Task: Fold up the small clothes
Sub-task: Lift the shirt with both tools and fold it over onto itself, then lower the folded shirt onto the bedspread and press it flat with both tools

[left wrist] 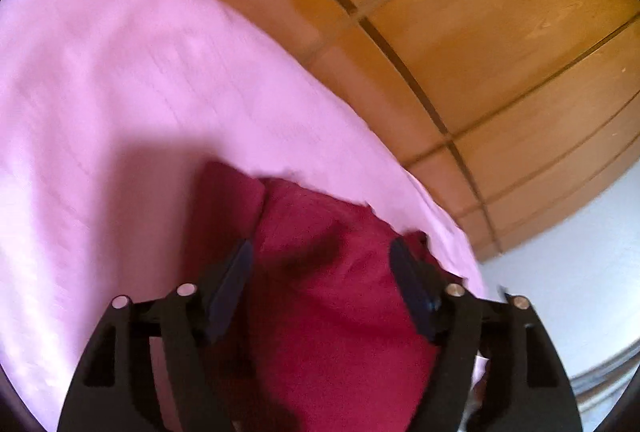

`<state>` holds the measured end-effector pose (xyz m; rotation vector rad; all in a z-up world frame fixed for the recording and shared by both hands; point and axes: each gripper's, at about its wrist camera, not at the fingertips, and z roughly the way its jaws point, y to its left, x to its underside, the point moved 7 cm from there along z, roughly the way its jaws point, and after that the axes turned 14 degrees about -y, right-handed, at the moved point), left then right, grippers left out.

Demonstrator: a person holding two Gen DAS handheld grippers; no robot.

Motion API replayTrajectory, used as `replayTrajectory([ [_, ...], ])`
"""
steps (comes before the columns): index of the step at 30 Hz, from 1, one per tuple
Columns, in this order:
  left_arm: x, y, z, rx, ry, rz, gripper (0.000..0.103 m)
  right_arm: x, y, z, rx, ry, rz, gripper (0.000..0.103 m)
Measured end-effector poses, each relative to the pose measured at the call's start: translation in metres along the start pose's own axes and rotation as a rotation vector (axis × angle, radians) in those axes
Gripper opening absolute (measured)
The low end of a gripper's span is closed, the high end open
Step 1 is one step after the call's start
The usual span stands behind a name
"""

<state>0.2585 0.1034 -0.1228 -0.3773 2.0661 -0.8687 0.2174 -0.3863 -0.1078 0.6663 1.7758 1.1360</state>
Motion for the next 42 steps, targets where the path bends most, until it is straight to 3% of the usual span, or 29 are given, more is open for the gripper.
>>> replayTrajectory([
  [5,0.011,-0.011,0.011,-0.082,0.062,0.166,0.07,0.006,0.011,0.015,0.219,0.07,-0.339,0.062],
  [9,0.019,-0.011,0.028,-0.216,0.114,0.289,0.07,0.006,0.002,0.033,0.347,0.081,-0.476,0.062],
  [14,0.019,-0.005,0.034,-0.274,0.157,0.306,0.07,0.012,-0.013,0.055,0.372,0.107,-0.497,0.061],
  [18,0.012,-0.006,0.05,-0.285,0.161,0.308,0.07,0.016,-0.014,0.057,0.409,0.102,-0.545,0.047],
  [20,0.014,-0.003,0.053,-0.294,0.159,0.312,0.057,0.018,-0.017,0.054,0.437,0.092,-0.567,0.036],
  [21,0.016,-0.001,0.052,-0.304,0.155,0.32,0.036,0.019,-0.02,0.051,0.449,0.083,-0.572,0.028],
  [24,0.021,-0.004,0.049,-0.287,0.122,0.322,0.011,0.016,-0.019,0.044,0.45,0.05,-0.535,0.012],
  [29,0.007,-0.017,0.038,-0.302,0.012,0.304,0.009,-0.005,0.006,0.036,0.414,-0.051,-0.519,0.007],
  [33,0.0,-0.017,0.041,-0.341,-0.053,0.302,0.009,-0.004,0.002,0.05,0.467,-0.046,-0.555,0.007],
  [37,0.011,-0.008,0.053,-0.388,-0.044,0.326,0.009,0.005,-0.021,0.054,0.537,-0.046,-0.574,0.007],
  [42,0.021,0.0,0.057,-0.388,-0.067,0.357,0.012,0.004,-0.039,0.053,0.525,-0.059,-0.507,0.007],
])
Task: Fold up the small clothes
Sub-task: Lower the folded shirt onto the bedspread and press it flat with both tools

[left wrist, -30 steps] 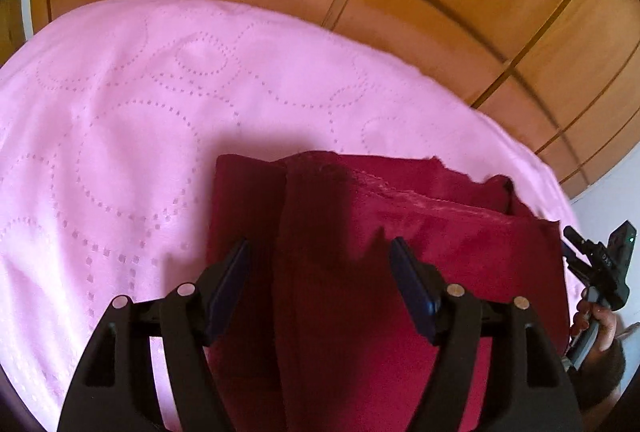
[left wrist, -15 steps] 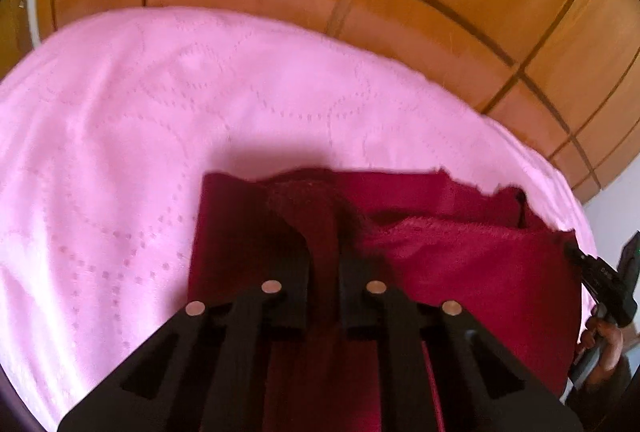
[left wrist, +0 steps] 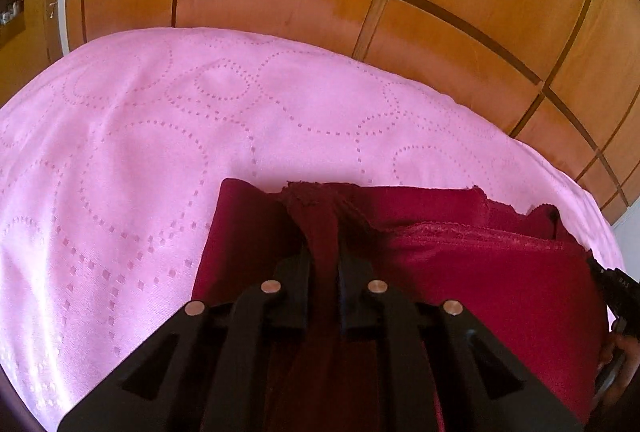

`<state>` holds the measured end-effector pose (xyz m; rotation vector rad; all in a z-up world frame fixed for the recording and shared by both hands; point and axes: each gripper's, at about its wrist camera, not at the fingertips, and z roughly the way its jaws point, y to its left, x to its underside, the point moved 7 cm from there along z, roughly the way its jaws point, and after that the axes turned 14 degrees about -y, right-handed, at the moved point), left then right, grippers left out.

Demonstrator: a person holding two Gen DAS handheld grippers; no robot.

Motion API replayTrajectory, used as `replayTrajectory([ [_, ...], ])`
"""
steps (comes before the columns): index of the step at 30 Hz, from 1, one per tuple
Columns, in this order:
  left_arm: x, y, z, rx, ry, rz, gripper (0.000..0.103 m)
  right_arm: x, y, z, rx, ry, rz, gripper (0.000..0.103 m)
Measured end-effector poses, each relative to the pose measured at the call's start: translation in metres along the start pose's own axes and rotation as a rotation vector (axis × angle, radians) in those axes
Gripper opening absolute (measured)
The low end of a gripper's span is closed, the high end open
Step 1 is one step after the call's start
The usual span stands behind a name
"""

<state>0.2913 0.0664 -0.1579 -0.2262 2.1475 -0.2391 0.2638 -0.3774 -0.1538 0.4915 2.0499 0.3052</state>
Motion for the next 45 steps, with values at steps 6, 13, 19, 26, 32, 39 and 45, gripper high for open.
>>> replayTrajectory([
  [6,0.004,0.0,0.003,0.007,-0.002,-0.003,0.014,0.003,0.0,0.002,0.009,-0.005,-0.005,0.007],
  [13,0.002,-0.003,0.001,-0.017,0.001,0.035,0.04,0.005,0.0,0.001,0.012,-0.014,-0.006,0.008],
  [19,-0.016,-0.031,-0.045,-0.005,-0.125,0.086,0.078,-0.001,-0.003,-0.013,-0.019,-0.081,0.029,0.027],
  [26,-0.017,-0.082,-0.058,0.121,-0.109,0.152,0.09,-0.025,0.005,-0.063,0.001,-0.213,-0.012,0.049],
  [32,0.001,-0.103,-0.027,0.135,-0.037,0.207,0.09,-0.009,0.068,-0.046,-0.112,-0.083,-0.274,0.049],
  [39,0.026,-0.086,0.006,0.145,0.05,0.134,0.092,0.013,0.054,0.014,-0.015,0.055,-0.27,0.047],
  [45,0.032,-0.092,0.012,0.157,0.065,0.165,0.1,0.012,0.05,0.019,-0.029,0.035,-0.241,0.047],
])
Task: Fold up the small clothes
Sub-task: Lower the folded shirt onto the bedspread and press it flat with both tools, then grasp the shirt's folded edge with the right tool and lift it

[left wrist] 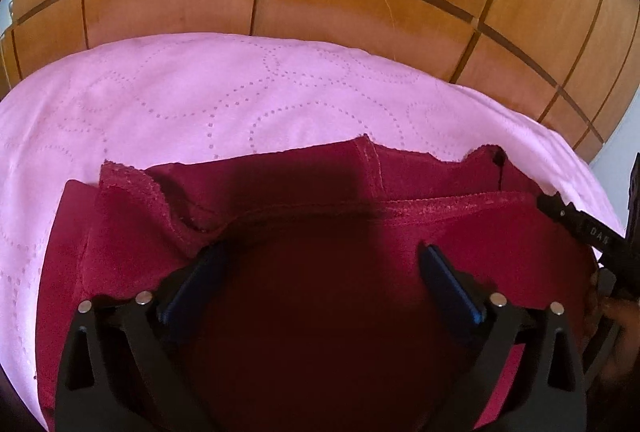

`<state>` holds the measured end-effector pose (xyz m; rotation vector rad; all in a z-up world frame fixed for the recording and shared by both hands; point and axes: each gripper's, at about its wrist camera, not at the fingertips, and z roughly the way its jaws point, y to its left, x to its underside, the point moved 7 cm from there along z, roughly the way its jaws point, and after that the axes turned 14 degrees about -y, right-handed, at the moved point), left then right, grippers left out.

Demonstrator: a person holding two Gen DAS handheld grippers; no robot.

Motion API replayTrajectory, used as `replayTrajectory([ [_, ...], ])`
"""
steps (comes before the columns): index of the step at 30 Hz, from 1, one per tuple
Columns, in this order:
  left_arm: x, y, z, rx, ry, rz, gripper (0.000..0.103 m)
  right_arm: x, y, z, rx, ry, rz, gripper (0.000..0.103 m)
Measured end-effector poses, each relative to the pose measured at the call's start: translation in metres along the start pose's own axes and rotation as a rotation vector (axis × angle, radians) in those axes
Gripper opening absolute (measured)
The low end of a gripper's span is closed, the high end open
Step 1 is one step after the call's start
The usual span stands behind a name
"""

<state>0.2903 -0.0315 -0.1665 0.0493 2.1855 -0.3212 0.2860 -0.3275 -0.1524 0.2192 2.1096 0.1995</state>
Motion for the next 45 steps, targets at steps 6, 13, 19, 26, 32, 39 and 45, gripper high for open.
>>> replayTrajectory([
  [6,-0.002,-0.002,-0.016,0.003,-0.022,-0.009,0.1,0.001,0.003,0.0,-0.015,-0.012,0.019,0.047],
  [13,0.008,-0.027,-0.06,0.022,-0.066,-0.002,0.097,0.0,0.003,-0.002,-0.02,-0.014,0.026,0.047],
  [19,0.019,-0.044,-0.081,0.031,-0.083,0.04,0.061,-0.001,0.003,-0.003,-0.025,-0.016,0.032,0.048],
  [26,0.031,-0.055,-0.098,0.057,-0.134,0.078,0.027,-0.001,0.003,-0.007,-0.029,-0.021,0.043,0.048],
  [32,0.033,-0.065,-0.114,0.11,-0.192,0.078,0.021,-0.002,0.003,-0.007,-0.03,-0.021,0.043,0.048],
  [39,0.057,-0.088,-0.093,0.144,-0.105,0.175,0.022,-0.003,0.003,-0.008,-0.031,-0.023,0.045,0.048],
  [45,0.065,-0.085,-0.082,0.151,-0.102,0.174,0.023,-0.013,-0.005,-0.038,-0.09,-0.123,0.153,0.06],
])
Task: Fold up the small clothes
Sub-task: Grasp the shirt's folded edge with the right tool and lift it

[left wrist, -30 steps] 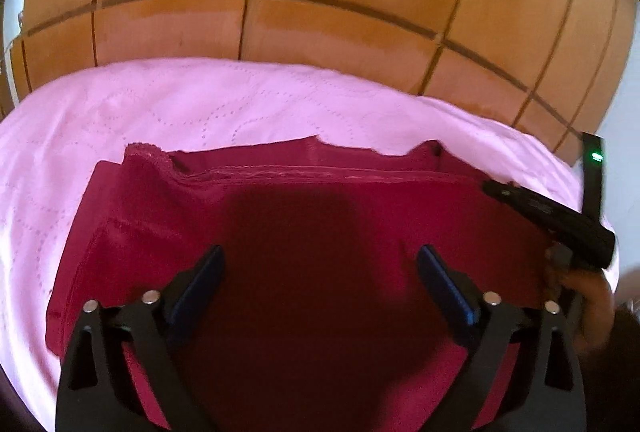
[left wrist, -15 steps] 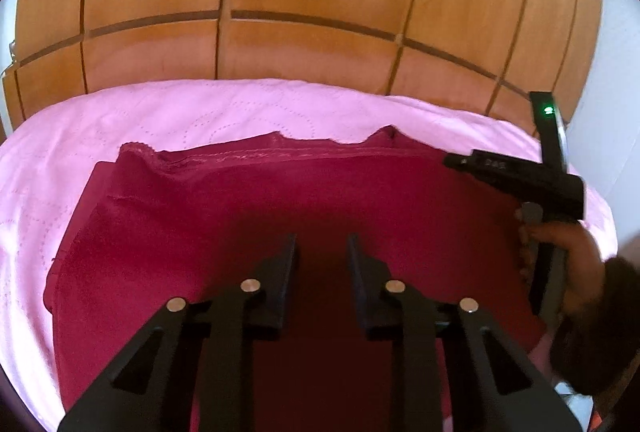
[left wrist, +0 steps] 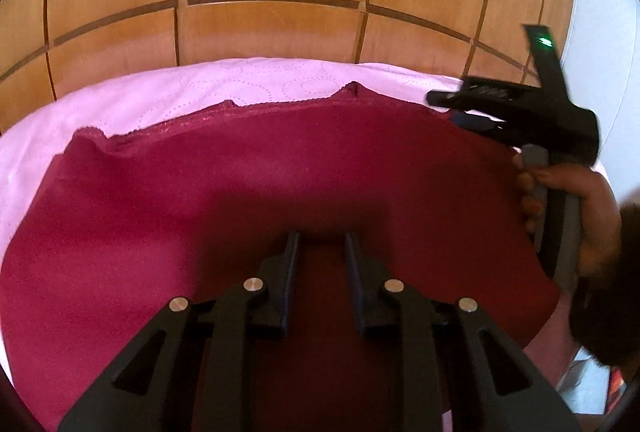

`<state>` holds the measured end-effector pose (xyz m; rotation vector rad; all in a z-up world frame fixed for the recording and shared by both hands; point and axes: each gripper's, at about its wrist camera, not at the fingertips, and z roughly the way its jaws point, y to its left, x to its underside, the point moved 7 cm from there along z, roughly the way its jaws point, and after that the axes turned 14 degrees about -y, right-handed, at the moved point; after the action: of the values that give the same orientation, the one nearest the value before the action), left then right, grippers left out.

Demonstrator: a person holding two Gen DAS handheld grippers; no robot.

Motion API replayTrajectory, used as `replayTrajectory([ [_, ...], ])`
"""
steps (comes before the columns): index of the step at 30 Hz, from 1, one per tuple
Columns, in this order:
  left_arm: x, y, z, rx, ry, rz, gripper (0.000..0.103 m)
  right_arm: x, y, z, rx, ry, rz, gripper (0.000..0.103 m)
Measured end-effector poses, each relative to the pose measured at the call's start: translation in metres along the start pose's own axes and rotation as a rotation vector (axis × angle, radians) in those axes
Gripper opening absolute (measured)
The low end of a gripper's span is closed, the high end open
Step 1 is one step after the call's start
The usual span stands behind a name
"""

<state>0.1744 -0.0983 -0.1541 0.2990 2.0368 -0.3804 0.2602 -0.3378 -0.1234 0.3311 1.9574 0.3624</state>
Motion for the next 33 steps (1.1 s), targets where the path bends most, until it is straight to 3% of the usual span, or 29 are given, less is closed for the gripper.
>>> replayTrajectory([
  [4,0.002,0.002,-0.002,0.008,-0.014,0.004,0.023,-0.005,-0.012,-0.033,0.013,-0.026,0.081,0.061],
  [8,0.003,0.0,-0.002,0.001,-0.03,0.015,0.023,0.005,-0.021,-0.06,0.045,0.012,0.054,0.063],
  [10,0.003,0.0,-0.003,0.001,-0.031,0.014,0.023,0.01,-0.032,-0.077,0.071,0.015,0.055,0.072],
  [18,0.004,0.002,-0.005,0.004,-0.029,0.002,0.023,0.02,-0.084,-0.123,0.162,0.054,0.127,0.074],
  [24,0.003,0.002,-0.005,0.006,-0.012,-0.022,0.023,0.041,-0.091,-0.132,0.048,0.097,0.278,0.081],
  [29,0.002,0.002,-0.004,0.001,0.014,-0.045,0.022,0.049,-0.061,-0.118,-0.09,0.172,0.256,0.082],
  [33,0.003,0.004,-0.004,0.005,0.028,-0.068,0.022,0.051,-0.047,-0.101,-0.108,0.176,0.231,0.082],
])
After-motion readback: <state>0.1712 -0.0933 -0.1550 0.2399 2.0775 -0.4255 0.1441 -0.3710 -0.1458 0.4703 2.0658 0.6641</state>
